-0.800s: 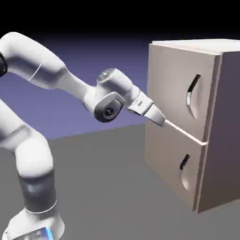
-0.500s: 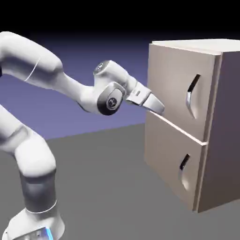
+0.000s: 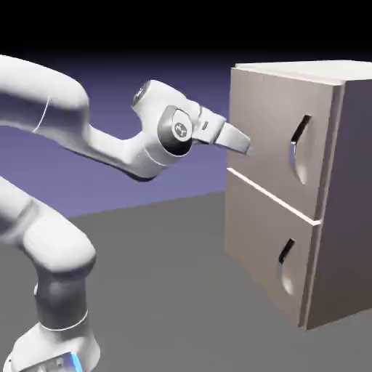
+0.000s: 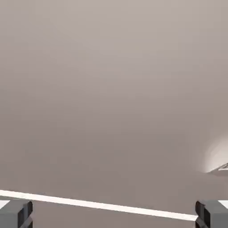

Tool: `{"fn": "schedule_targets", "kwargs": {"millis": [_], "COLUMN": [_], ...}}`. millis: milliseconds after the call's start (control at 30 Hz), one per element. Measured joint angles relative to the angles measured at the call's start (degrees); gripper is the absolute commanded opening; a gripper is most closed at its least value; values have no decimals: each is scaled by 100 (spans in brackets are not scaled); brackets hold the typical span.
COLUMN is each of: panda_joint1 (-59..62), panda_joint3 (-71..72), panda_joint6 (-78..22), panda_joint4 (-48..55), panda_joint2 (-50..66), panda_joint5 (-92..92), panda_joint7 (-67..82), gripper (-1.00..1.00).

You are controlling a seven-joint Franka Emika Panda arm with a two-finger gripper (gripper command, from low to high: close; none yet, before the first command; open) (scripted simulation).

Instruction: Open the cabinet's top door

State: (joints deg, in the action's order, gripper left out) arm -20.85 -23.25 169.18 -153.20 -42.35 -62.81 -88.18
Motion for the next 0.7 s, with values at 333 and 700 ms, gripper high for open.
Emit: {"fn": "schedule_targets", "kwargs": {"millis": [333, 700], "panda_joint1": [-800, -1680], "panda_joint3": [-922, -1937], "panda_joint6": [-191, -402], "panda_joint4": [310, 650], "panda_joint2": [-385, -808], "panda_joint5": [-2492, -5233], "panda_joint7": [-1814, -3809], "gripper": [0, 0]}}
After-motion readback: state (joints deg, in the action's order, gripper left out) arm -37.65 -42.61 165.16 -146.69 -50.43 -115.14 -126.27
